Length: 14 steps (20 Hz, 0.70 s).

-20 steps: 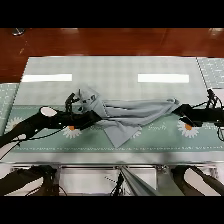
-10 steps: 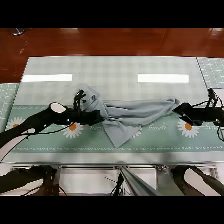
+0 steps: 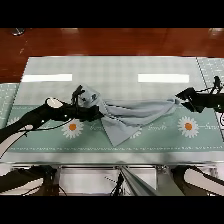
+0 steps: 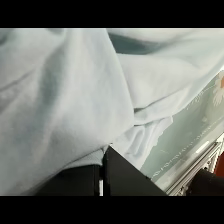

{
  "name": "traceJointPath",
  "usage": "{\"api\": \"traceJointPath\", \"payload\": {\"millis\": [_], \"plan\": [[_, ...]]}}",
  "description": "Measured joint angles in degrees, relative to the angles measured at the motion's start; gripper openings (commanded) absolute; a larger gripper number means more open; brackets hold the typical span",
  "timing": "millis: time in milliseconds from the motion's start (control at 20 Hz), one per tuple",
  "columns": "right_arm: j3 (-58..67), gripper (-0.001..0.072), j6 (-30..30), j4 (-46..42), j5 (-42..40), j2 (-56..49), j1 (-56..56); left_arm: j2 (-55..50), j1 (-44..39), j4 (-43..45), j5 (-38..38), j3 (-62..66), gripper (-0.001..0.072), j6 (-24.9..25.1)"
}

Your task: Fold the shirts.

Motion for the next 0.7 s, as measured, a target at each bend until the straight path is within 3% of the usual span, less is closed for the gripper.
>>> {"api": "traceJointPath", "payload": {"millis": [250,300,350,400,700], "plan": [[2.2,0.0590,-0.2,2.3,1.4,-6.9,4.0,0.0,0.2,0.0,-0.4,0.1,0.0021,0.0],[2.4,0.0401,0.3,2.4,1.7,-7.9,4.9,0.0,0.5,-0.3,-0.6,0.3,0.0021,0.0],[2.7,0.0144,0.9,2.4,1.9,-8.7,5.6,0.0,1.2,-0.7,-1.1,1.0,0.0021,0.0],[3.2,0.0026,1.2,2.4,2.0,-9.3,6.2,0.0,2.1,-0.8,-1.8,2.0,0.0021,0.0],[16.8,0.0024,-0.7,2.0,8.4,-9.5,9.1,0.6,8.9,-1.3,-10.3,16.5,0.0020,-0.2]]}}
